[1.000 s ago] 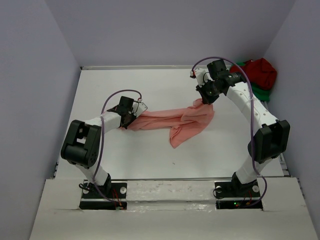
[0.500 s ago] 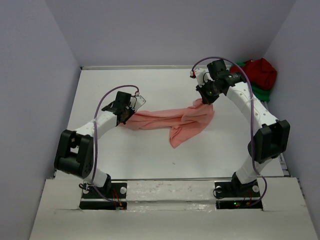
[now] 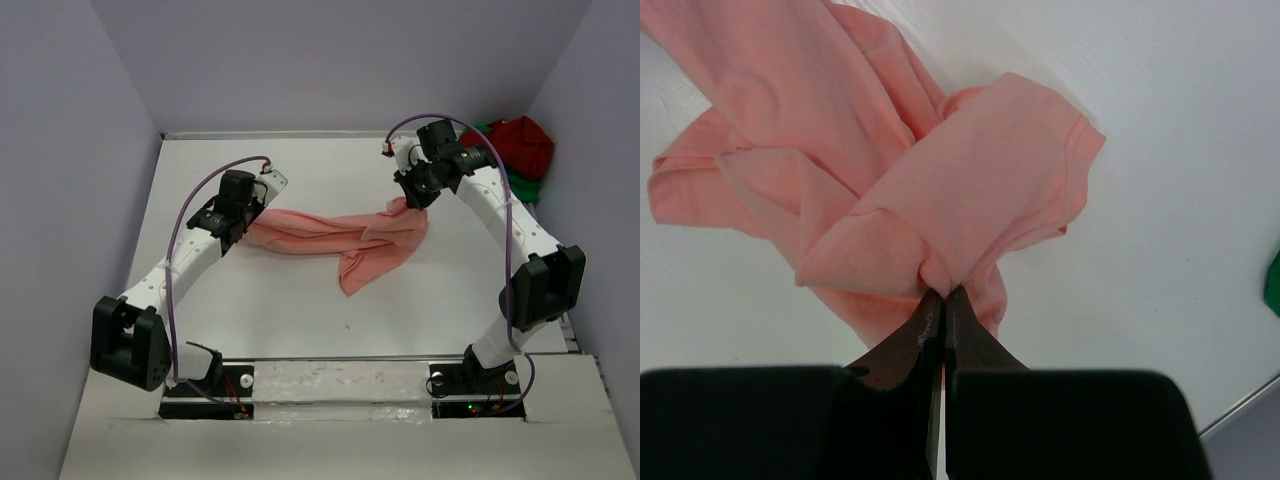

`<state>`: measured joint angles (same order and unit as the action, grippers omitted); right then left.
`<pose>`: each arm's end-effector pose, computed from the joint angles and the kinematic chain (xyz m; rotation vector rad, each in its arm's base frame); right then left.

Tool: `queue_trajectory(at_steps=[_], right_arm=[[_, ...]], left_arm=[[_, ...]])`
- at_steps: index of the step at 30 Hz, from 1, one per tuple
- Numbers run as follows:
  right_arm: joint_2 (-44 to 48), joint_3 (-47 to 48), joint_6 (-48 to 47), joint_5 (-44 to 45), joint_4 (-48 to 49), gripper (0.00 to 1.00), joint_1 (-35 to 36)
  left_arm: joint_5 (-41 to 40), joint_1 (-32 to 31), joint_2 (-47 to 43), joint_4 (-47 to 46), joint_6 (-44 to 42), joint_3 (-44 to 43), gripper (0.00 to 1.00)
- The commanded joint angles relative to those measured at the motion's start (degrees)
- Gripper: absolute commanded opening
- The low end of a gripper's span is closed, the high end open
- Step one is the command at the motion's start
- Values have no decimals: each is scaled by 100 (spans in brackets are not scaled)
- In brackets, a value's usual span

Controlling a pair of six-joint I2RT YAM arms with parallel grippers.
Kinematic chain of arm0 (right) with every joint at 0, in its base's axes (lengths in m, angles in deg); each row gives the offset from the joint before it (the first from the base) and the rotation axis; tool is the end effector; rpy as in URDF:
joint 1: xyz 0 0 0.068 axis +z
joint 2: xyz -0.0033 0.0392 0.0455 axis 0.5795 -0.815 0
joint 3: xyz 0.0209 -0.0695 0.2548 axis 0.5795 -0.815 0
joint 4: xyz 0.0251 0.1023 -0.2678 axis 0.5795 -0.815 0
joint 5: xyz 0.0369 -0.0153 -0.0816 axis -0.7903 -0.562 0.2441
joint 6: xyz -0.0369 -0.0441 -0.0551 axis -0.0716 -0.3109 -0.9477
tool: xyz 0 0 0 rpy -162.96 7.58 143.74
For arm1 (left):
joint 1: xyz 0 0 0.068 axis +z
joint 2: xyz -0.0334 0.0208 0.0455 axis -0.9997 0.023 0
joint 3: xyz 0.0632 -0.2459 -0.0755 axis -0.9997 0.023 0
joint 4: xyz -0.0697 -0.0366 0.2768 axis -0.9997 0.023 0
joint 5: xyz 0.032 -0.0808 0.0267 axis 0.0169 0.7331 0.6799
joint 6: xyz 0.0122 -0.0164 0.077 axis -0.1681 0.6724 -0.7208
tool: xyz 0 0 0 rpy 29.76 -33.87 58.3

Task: Fold and stack the t-shirts
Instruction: Flatten out the tshirt

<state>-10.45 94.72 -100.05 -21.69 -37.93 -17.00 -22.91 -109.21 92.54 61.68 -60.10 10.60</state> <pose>0.3696 0.1350 0.3011 -1.0208 2.3551 0.1646 0.3360 -0.1101 0.2606 0.8777 1.9491 0.3759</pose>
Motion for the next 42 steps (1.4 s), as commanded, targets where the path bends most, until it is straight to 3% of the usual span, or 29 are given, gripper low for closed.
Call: queue_trajectory(at_steps=[1,28,36,42], right_arm=[[296,0,-65,5,68,0,-31],[454,-167,-74,154,147,0,-31],[463,-123,-65,225,165,0,-31],[463,35,-13,462,235,0,-31]], left_arm=[[-94,-65,47,204,44,-93,0],[-120,-223,136,310,167,-128,0],[-567,-249,92,327,211,-400,0],[-962,-258,-488,-85,159,-647,0]])
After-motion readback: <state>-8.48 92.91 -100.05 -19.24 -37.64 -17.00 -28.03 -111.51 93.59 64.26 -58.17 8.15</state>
